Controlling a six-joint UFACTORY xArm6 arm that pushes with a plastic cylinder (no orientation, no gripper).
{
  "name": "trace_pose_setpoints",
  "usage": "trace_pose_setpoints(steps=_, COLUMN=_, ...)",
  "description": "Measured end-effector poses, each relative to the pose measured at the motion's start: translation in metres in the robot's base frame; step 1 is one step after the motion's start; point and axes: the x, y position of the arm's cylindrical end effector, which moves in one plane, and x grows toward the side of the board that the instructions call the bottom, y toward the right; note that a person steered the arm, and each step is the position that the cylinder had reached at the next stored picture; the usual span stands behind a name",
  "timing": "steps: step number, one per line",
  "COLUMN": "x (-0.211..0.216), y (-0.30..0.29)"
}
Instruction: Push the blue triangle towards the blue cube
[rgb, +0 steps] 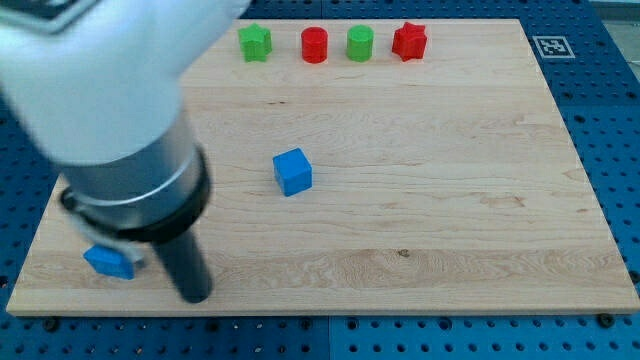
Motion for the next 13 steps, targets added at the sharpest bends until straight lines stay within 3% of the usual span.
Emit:
trace_pose_setpoints(steps=2, x=0.002, y=-0.115)
trace_pose_setpoints(steps=5, x=-0.016, y=-0.107)
trace_pose_setpoints(steps=8, x=-0.028, y=-0.045)
trace_pose_setpoints(steps=11, x=-0.034, y=-0.083)
trace_pose_setpoints(steps=13, x=-0.034, y=-0.076)
